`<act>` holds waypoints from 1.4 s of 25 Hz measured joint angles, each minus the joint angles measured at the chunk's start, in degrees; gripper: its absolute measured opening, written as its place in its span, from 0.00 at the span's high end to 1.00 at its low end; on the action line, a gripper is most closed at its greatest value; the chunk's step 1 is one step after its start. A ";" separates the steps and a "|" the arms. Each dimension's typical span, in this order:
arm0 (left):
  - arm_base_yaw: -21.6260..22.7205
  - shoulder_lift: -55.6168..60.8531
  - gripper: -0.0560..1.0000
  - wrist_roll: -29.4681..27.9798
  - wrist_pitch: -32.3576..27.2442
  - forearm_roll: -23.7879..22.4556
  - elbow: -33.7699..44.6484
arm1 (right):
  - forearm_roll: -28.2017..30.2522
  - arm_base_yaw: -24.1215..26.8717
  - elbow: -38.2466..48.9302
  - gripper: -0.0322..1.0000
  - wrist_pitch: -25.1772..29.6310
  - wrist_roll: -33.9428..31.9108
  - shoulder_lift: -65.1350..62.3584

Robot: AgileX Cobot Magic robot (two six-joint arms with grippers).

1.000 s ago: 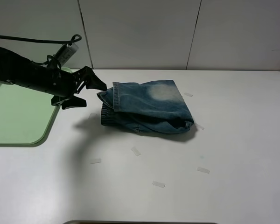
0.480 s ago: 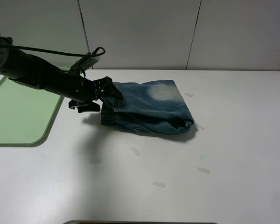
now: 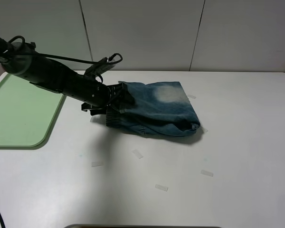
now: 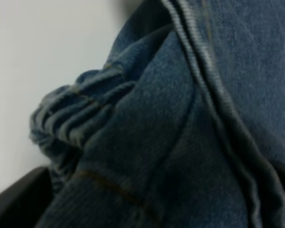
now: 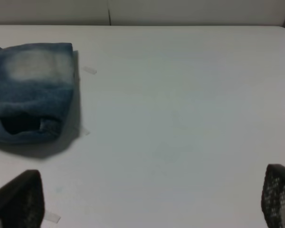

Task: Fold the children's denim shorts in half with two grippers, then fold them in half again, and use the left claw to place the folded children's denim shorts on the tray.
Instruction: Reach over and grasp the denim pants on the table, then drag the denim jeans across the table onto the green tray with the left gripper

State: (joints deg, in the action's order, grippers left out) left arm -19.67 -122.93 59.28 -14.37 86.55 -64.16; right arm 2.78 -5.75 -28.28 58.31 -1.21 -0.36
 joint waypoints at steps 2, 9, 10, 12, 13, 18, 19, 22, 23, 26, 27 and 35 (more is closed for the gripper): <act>-0.68 -0.52 0.21 0.10 0.00 0.71 -0.33 | 0.11 0.00 0.00 0.30 0.00 -0.05 0.00; -1.61 -1.27 0.73 0.10 0.00 0.98 -0.40 | 0.35 0.00 0.00 0.30 0.00 -0.17 0.00; -1.61 -1.27 0.79 0.10 -0.05 0.98 -0.40 | 0.35 0.00 0.00 0.30 0.00 -0.17 0.00; -1.61 -1.27 0.81 0.10 -0.34 0.98 -0.40 | 0.35 0.00 0.00 0.30 0.00 -0.22 0.00; -1.61 -1.27 0.81 0.10 -0.40 0.98 -0.40 | 0.35 0.00 0.00 0.30 0.00 -0.22 0.00; -1.61 -1.27 0.81 0.10 -0.58 0.92 -0.40 | 0.50 0.00 0.00 0.30 0.00 -0.22 0.00; -1.61 -1.21 0.81 0.10 -0.65 0.44 -0.40 | 0.52 0.00 0.00 0.30 0.00 -0.22 0.00; -1.61 -0.83 0.81 -0.59 -0.88 -3.06 -1.05 | 0.52 0.00 0.00 0.30 0.00 -0.22 0.00; -1.61 -0.61 0.81 -1.33 -1.09 -5.10 -1.47 | 0.52 0.00 0.00 0.30 0.00 -0.22 0.00; -1.31 -0.23 0.81 -5.33 -3.13 -12.74 -3.67 | 0.52 0.00 0.00 0.30 0.00 -0.22 0.00; -0.90 -0.23 0.81 -7.45 -4.14 -15.58 -4.81 | 0.52 0.00 0.00 0.30 0.00 -0.22 0.00; 2.05 -0.23 0.81 -29.55 -15.92 -49.45 -15.16 | 0.56 0.00 0.00 0.30 0.00 -0.22 0.00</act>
State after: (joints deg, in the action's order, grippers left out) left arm -17.62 -123.16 29.73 -30.29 37.11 -79.33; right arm 3.34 -5.75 -28.28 58.31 -1.44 -0.36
